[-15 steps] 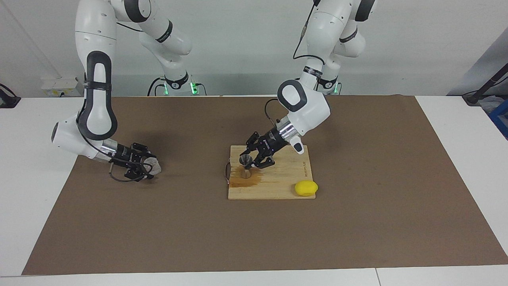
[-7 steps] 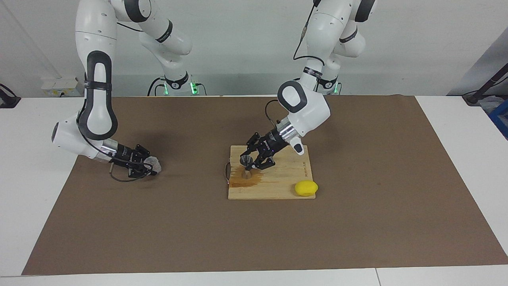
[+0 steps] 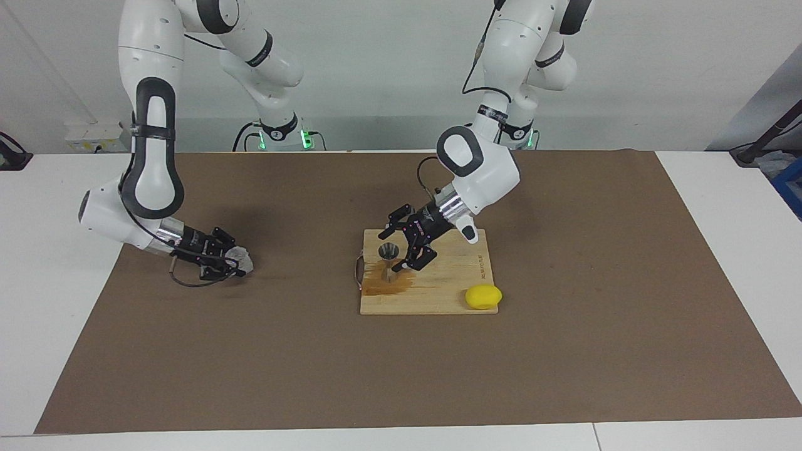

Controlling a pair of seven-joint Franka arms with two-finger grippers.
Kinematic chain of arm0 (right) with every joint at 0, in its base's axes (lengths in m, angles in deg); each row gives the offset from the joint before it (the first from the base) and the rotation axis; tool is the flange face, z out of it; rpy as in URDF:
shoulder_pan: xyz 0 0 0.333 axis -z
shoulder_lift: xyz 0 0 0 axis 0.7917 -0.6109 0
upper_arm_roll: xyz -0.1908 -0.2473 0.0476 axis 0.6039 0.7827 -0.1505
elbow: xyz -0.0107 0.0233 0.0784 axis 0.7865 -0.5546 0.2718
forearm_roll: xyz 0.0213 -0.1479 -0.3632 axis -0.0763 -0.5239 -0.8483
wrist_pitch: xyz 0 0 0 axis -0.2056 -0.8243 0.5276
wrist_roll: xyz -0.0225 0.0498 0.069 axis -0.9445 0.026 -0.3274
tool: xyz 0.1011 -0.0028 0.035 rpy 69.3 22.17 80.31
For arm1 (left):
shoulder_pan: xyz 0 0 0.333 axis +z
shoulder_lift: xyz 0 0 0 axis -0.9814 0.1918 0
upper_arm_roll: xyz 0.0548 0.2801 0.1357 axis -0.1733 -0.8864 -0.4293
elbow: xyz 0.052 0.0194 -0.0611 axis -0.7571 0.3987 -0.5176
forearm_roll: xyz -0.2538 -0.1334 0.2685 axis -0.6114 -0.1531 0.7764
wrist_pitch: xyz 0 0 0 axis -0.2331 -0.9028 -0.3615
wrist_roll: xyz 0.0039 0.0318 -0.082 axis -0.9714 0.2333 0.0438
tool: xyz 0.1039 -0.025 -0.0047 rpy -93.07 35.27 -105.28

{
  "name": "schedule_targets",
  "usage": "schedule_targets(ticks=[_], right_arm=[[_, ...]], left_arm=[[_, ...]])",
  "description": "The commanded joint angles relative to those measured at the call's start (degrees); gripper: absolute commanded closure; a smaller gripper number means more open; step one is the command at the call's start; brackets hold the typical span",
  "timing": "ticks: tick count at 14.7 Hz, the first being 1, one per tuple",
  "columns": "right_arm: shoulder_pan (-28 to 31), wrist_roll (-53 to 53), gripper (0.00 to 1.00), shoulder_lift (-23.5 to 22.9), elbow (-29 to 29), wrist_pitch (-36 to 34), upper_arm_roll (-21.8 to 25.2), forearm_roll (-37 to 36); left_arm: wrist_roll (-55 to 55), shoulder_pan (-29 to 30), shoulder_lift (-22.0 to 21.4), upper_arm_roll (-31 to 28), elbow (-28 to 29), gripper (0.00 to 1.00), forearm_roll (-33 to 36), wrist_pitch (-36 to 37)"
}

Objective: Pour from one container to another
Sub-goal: 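Set the metal cup on the board while the right gripper grasps the glass, then lift the glass cup with the right gripper while the left gripper withdraws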

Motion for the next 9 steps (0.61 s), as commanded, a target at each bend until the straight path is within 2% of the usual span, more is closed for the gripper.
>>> schedule_targets(ticks=[1,3,6,9], right_arm=[[-3.07,-5.02,1.0,2.93,0.15,0.86,-0.27,0.88],[-5.53,-8.01,1.0,3.46,1.2,1.04,-0.1,0.53],[-9.04,-10.83,1.0,3.46,3.22,1.04,-0.01,-0.87],[-12.82,-15.57,1.0,3.38,5.68,1.13,-0.1,-3.16]], left_arm=[[0.66,0.06,-3.79,-1.38,1.38,0.0,0.18,5.44],[0.93,2.42,-4.33,-1.65,1.13,0.0,5.17,10.35],[0.93,7.34,-5.12,-1.65,-0.28,0.0,17.37,19.31],[1.01,12.61,-5.03,-1.65,-5.79,0.0,30.82,30.38]])
